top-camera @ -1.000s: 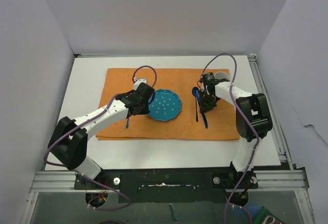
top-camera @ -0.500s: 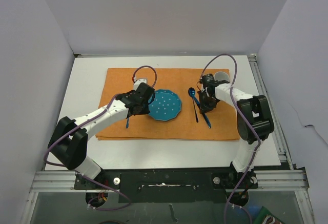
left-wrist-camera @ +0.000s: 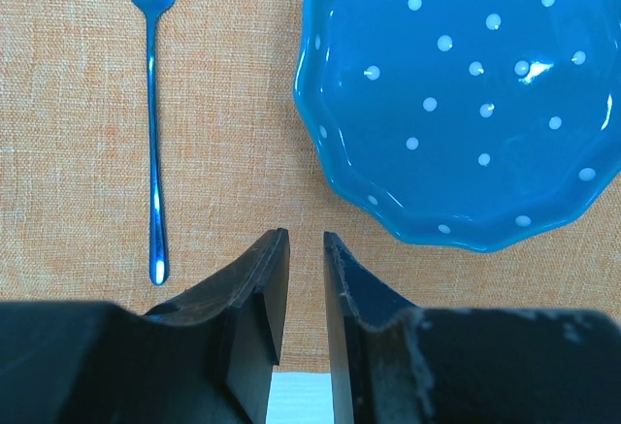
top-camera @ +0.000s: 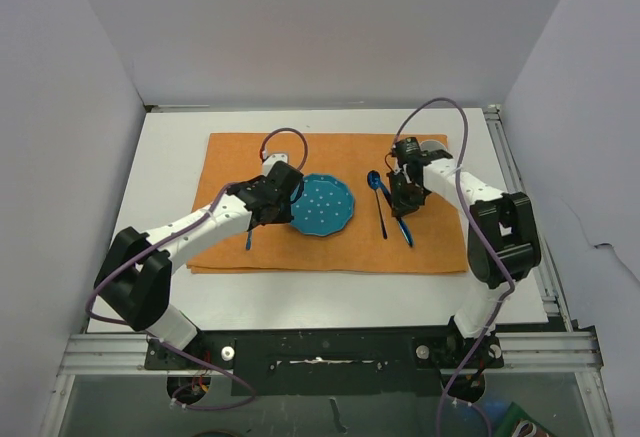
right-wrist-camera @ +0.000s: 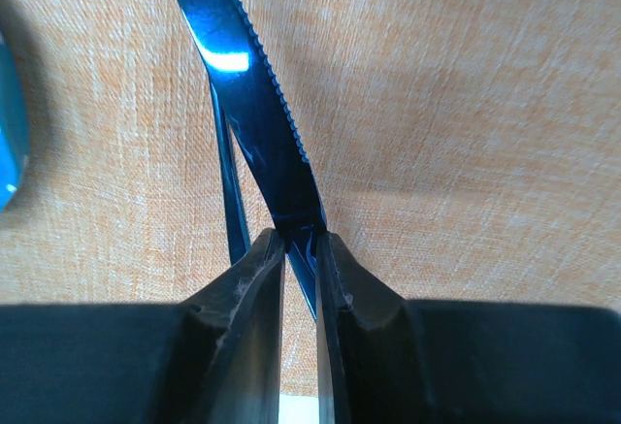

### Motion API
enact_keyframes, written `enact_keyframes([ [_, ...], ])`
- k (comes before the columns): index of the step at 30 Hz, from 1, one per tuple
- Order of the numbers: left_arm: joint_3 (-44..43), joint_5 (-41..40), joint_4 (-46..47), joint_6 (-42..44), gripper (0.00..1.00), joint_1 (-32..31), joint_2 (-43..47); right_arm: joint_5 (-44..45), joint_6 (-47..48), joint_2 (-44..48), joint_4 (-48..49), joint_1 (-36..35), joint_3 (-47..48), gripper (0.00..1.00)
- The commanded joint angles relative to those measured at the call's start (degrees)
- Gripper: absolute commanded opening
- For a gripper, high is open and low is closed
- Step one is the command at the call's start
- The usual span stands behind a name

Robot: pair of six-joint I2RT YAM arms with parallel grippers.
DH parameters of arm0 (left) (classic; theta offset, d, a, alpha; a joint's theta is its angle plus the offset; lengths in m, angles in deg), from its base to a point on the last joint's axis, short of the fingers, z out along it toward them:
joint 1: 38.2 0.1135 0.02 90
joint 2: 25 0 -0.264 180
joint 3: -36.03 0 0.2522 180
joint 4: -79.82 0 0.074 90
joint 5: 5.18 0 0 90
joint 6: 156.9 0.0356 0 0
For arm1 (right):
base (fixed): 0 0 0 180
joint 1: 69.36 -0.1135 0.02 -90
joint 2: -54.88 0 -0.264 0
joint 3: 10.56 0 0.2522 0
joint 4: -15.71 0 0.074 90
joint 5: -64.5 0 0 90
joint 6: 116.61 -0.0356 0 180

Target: Set the dinner table for one person

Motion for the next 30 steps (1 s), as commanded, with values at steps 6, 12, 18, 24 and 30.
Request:
enact_keyframes([
  [6, -2.01, -0.59, 1.04, 0.05, 0.21, -0.71, -0.7, 0.1, -3.92, -0.89, 0.15, 2.64, 9.58, 0.0],
  [12, -0.74, -0.35, 1.36, 0.4, 0.21, -0.7, -0.42, -2.16, -8.39, -5.49, 2.44, 2.75, 11.52, 0.0],
  [18, 0.15, 0.69, 2.59, 1.17, 0.21, -0.79, -0.38, -3.66, -12.42, -7.48, 3.95, 1.94, 11.98, 0.0],
  [24, 0.69, 0.93, 2.76, 1.86, 0.21, -0.88, -0.04, -1.7, -13.46, -7.76, 3.61, 1.82, 11.49, 0.0],
  [30, 1.18, 0.86, 2.95, 2.08, 0.21, -0.84, 0.41, -0.24, -13.63, -8.28, 3.13, 1.8, 10.69, 0.0],
])
